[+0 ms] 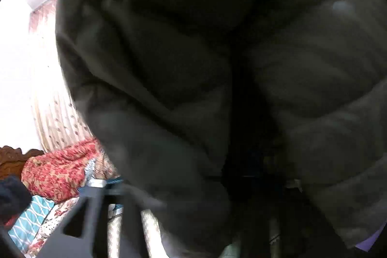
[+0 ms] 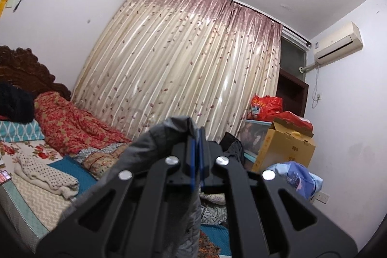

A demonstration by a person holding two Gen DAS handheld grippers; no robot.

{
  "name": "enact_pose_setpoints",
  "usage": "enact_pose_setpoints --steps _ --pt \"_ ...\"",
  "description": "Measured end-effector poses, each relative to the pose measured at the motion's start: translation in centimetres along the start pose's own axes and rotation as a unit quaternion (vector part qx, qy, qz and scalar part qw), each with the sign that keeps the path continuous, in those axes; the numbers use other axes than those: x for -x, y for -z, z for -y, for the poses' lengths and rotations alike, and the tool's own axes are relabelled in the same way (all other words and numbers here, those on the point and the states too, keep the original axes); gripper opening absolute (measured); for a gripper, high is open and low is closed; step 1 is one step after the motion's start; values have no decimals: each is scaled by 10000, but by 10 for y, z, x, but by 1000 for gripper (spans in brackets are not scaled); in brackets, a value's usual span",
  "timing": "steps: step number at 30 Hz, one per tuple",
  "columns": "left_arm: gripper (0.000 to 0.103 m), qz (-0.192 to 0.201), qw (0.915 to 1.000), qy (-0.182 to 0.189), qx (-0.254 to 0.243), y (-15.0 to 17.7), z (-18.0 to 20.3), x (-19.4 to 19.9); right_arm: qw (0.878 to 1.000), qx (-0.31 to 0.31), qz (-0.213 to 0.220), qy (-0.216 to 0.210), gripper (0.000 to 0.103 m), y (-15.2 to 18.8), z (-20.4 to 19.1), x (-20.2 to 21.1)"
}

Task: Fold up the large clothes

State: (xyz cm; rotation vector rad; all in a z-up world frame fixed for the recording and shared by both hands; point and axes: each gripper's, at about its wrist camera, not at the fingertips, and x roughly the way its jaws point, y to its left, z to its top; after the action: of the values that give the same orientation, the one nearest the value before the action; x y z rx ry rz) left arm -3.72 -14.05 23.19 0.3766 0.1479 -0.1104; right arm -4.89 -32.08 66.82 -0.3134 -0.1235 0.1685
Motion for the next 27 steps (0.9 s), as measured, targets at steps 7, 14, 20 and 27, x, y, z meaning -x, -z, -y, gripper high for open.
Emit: enact_pose_setpoints --steps 7,14,20,27 --pt "7 285 9933 -759 825 -42 -129 5 9986 -373 51 362 2 11 48 22" --pt "7 1197 9781 -1313 1082 -120 -240 78 9958 -861 195 255 2 27 81 57" --pt "7 1807 9641 -1697 952 -160 -278 138 9929 -1171 211 -60 2 41 87 79" --pt "7 1453 9678 -1966 600 -161 -264 126 9918 -1196 -168 -412 2 70 66 62"
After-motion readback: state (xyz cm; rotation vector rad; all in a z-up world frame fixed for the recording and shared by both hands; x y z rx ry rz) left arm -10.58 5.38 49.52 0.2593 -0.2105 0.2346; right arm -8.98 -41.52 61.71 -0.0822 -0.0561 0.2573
